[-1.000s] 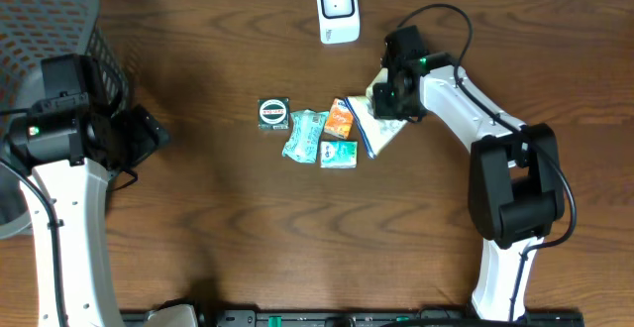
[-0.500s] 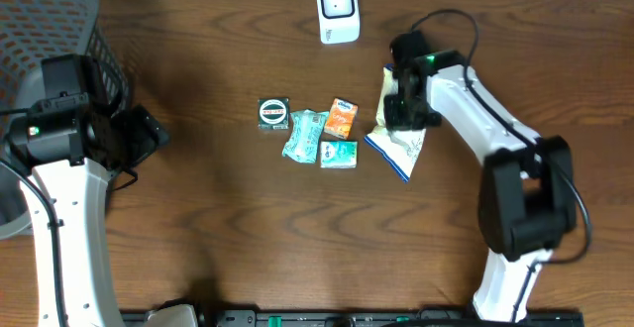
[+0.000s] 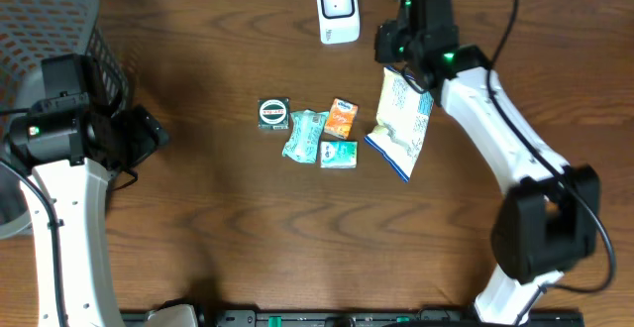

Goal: Scan the item barcode

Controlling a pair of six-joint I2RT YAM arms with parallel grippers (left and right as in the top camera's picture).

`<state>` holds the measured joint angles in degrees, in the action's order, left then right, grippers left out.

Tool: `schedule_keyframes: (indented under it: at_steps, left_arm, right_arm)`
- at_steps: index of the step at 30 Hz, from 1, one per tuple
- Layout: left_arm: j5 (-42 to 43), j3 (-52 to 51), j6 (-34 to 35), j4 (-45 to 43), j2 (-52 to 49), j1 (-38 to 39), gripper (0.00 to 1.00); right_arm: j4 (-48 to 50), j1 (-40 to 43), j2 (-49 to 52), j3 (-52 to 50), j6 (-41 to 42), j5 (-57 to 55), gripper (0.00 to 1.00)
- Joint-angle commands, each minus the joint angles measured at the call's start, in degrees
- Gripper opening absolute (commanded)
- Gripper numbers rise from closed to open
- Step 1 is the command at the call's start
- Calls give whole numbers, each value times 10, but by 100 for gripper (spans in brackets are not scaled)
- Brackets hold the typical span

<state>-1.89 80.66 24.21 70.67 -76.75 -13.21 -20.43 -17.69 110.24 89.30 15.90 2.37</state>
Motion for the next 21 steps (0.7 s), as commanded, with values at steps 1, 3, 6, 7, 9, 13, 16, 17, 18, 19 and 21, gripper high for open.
schedule_keyframes:
  at_steps: [1, 3, 6, 7, 9, 13, 16, 17, 18, 19, 21]
  left_arm:
    - [-9, -2, 3, 3, 2, -2, 98]
    - [-9, -2, 3, 3, 2, -2, 98]
    - [-9, -2, 3, 3, 2, -2, 97]
    - [-9, -2, 3, 3, 2, -2, 97]
    - [-10, -2, 3, 3, 2, -2, 98]
    - [-9, -2, 3, 3, 2, -2, 98]
    - [-9, -2, 3, 3, 2, -2, 98]
    - [-9, -2, 3, 3, 2, -2, 98]
    - [-9, -2, 3, 3, 2, -2, 97]
    - [-9, -2, 3, 3, 2, -2, 98]
    - [-9, -2, 3, 3, 2, -2, 98]
  right_arm:
    - [-15, -9, 44, -2, -1, 1, 15]
    - [-41, -9, 55, -2, -1, 1, 13]
    - [-97, -7, 61, -2, -1, -18, 9]
    - [-121, -7, 61, -2, -1, -35, 7]
    - [-155, -7, 61, -2, -1, -58, 6]
    - [-210, -7, 56, -2, -1, -81, 9]
    - [-228, -8, 40, -1, -1, -82, 17]
    - [-232, -9, 30, -1, -1, -82, 26]
    - [-233, -10, 23, -1, -1, -82, 35]
    - [-235, -12, 15, -1, -1, -82, 47]
    - [-234, -19, 3, -1, -1, -83, 68]
